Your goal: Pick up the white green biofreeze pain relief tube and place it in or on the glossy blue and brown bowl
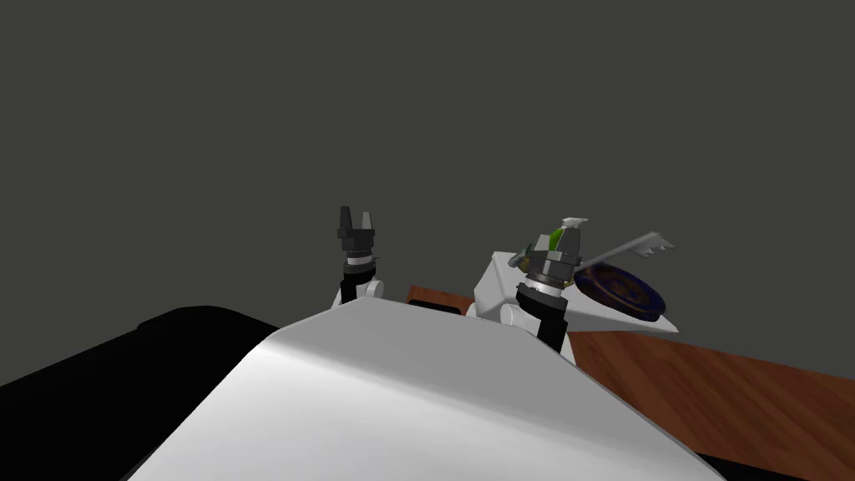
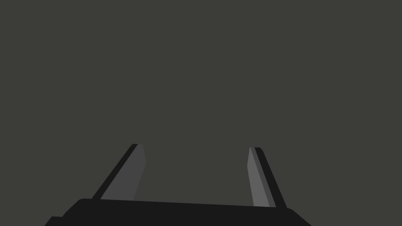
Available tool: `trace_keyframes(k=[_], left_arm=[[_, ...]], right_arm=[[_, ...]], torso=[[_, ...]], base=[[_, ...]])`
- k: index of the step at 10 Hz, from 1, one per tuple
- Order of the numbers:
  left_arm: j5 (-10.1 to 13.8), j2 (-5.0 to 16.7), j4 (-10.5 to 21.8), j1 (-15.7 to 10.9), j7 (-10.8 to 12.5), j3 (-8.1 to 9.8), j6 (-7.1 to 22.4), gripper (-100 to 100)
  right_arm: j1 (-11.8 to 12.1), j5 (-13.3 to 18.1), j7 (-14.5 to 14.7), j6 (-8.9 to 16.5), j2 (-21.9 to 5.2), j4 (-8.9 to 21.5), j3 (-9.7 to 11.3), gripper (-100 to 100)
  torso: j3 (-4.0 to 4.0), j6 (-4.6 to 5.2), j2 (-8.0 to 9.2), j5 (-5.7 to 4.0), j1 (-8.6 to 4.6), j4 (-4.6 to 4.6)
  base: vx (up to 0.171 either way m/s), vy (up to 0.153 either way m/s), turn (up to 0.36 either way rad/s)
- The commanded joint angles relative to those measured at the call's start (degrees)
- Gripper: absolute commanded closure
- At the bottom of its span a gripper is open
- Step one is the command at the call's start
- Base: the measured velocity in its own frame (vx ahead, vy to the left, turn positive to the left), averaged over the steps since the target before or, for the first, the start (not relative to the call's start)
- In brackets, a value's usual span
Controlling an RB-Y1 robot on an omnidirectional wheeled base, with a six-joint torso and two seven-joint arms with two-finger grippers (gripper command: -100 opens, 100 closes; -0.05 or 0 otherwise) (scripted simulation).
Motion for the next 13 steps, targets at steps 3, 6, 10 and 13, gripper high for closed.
trace_keyframes(k=[3,6,10,13], left_arm=[[0.0,0.0,0.0,-0.01,0.0,0.0,0.0,0],[0.0,0.0,0.0,-0.02,0.0,0.0,0.0,0],[0.0,0.0,0.0,-0.01,0.0,0.0,0.0,0],[0.0,0.0,0.0,-0.01,0.0,0.0,0.0,0]], right_arm=[[-4.27,1.12,1.56,1.02,-4.36,4.11,0.09,-100],[-9.64,2.78,3.49,2.59,-6.8,9.25,0.2,-100],[-14.6,4.31,5.03,4.06,-8.04,14.49,0.3,-100],[-19.66,6.18,6.67,5.86,-9.0,19.42,0.41,-100]], torso=[[0.11,0.0,0.21,0.0,-0.01,0.04],[0.25,-0.01,0.43,0.0,-0.01,0.1],[0.16,0.0,0.28,0.0,0.02,0.06],[0.15,0.0,0.24,0.0,0.01,0.06]], base=[[-0.066,0.007,-0.072],[-0.125,0.002,-0.102],[-0.085,-0.007,-0.07],[-0.076,-0.007,-0.064]])
